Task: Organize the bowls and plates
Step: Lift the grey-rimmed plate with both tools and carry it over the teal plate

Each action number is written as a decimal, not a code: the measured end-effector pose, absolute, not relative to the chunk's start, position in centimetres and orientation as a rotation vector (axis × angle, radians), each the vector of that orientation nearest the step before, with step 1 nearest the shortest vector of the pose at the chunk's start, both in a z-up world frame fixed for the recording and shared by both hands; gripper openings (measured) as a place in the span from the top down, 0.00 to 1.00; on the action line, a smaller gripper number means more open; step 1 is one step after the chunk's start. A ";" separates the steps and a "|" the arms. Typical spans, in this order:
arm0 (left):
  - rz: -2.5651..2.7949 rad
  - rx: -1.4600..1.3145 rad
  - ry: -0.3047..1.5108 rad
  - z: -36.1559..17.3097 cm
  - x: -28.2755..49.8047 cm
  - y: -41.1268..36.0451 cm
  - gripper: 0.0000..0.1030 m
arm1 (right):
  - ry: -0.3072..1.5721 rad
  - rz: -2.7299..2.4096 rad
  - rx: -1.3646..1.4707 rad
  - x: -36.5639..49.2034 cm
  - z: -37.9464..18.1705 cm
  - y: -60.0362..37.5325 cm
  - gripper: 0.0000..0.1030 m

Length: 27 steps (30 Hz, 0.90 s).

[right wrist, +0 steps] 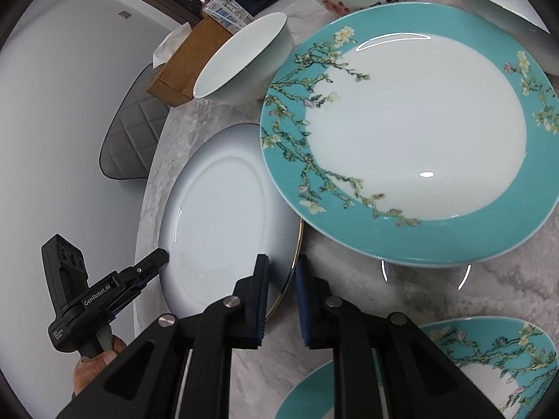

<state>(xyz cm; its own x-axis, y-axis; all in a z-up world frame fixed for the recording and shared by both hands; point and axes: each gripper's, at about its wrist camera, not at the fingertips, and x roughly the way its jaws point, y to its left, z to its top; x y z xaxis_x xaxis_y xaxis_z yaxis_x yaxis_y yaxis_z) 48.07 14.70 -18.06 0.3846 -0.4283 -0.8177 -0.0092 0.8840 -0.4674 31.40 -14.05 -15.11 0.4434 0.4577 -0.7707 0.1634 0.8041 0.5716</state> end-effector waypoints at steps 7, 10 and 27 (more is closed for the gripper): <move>-0.282 -0.404 1.135 -17.2 47.0 14.4 0.84 | 1.093 0.205 0.610 30.7 -14.3 -14.0 0.83; -0.282 -0.393 1.118 -16.4 46.5 14.4 0.84 | 1.088 0.217 0.610 30.6 -13.8 -13.9 0.83; -0.304 -0.380 1.052 -13.8 42.0 13.7 0.83 | 1.046 0.234 0.577 28.2 -11.9 -14.1 0.82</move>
